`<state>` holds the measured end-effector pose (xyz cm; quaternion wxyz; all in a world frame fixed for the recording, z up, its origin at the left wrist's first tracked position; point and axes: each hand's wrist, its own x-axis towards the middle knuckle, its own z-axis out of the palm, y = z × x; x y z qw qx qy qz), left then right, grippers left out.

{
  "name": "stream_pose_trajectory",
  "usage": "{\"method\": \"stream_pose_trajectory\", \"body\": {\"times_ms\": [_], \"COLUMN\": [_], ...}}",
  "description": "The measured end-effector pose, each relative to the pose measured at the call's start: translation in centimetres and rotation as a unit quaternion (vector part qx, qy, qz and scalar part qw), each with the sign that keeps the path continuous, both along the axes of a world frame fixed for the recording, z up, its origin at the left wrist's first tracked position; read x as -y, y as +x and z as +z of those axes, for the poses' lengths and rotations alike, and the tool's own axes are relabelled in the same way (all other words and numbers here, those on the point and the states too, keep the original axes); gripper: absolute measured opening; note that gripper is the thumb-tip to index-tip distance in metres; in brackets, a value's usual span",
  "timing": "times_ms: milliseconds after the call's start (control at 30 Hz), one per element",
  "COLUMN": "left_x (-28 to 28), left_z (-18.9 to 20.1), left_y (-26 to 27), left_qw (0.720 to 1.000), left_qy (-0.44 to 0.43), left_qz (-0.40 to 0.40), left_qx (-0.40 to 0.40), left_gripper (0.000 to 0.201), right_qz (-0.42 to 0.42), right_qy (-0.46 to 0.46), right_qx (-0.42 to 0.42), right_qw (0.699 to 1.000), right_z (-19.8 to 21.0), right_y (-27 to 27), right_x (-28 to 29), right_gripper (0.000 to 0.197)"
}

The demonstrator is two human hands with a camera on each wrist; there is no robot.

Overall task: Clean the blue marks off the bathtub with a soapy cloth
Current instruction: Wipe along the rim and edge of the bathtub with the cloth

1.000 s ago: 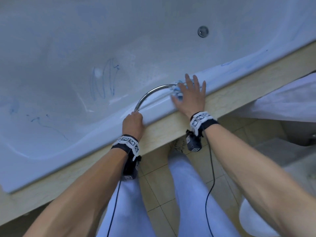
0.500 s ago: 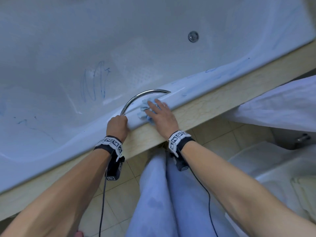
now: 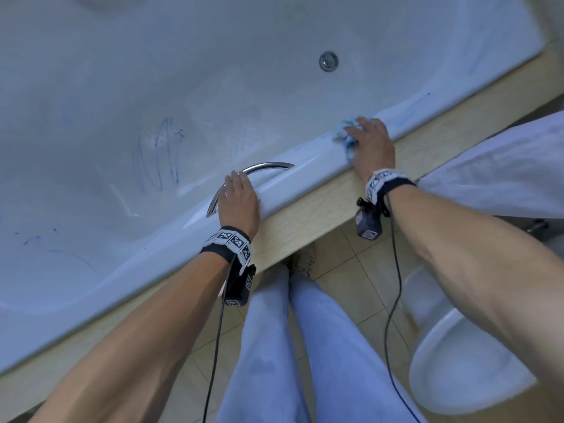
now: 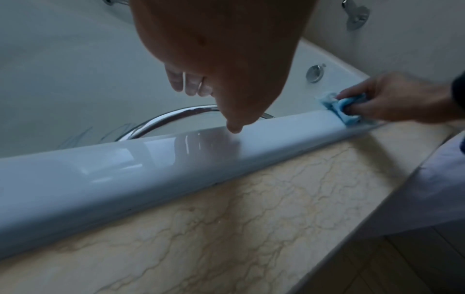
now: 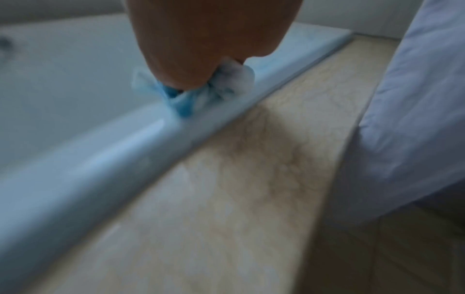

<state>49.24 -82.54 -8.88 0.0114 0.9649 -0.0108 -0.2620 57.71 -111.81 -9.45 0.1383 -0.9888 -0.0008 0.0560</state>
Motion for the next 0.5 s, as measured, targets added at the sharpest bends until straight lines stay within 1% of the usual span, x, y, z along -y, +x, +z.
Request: {"method": "stream_pose_trajectory", "body": {"times_ms": [33,67,100,133,167,200,267,300,367,400,433,500], "left_x": [0.1,0.3,0.4,0.5,0.5,0.5,0.7,0.8,0.9,0.9,0.9,0.8], "left_z": [-0.2,-0.2,0.1,0.4,0.6,1.0,1.3,1.0,0.7,0.8,0.9,0.8], "left_y": [0.1,0.1,0.1,0.1,-0.1,-0.2,-0.2,-0.2,0.3,0.9,1.6,3.0], "left_qw": [1.000,1.000,0.999,0.997,0.996,0.996,0.996,0.996,0.996,0.996,0.996,0.998], "left_qy": [0.011,0.019,0.025,0.033,0.036,0.023,-0.007,-0.016,-0.037,-0.052,-0.063,-0.049], "left_qz": [0.004,-0.002,-0.023,-0.051,-0.071,-0.076,-0.084,-0.091,-0.076,-0.058,-0.044,-0.032], "left_qx": [-0.002,-0.013,-0.027,-0.038,-0.041,-0.038,-0.021,-0.001,0.039,0.049,0.052,0.033], "left_gripper": [0.065,0.058,0.045,0.030,0.021,0.019,0.025,0.025,0.017,0.017,0.024,0.054], "right_qz": [-0.021,-0.038,-0.048,-0.044,-0.018,0.022,0.086,0.106,0.117,0.113,0.106,0.103], "right_qy": [0.007,0.024,0.044,0.063,0.081,0.099,0.110,0.096,0.059,0.049,0.041,0.029], "right_qx": [-0.005,-0.010,-0.008,-0.008,-0.014,-0.027,-0.075,-0.114,-0.184,-0.211,-0.234,-0.259], "right_qw": [1.000,0.999,0.998,0.997,0.996,0.995,0.987,0.983,0.974,0.970,0.966,0.960], "right_z": [0.2,0.6,0.9,1.2,1.5,1.6,1.2,0.5,-0.9,-1.4,-1.8,-2.2], "right_y": [1.2,2.1,2.7,3.2,3.5,3.4,2.8,2.4,1.9,2.1,2.5,3.4], "right_x": [-0.3,-1.1,-2.2,-3.6,-5.5,-7.5,-11.4,-12.8,-14.6,-15.1,-15.2,-15.3], "right_gripper": [0.037,0.037,0.036,0.036,0.037,0.038,0.038,0.034,0.024,0.022,0.021,0.021]}}
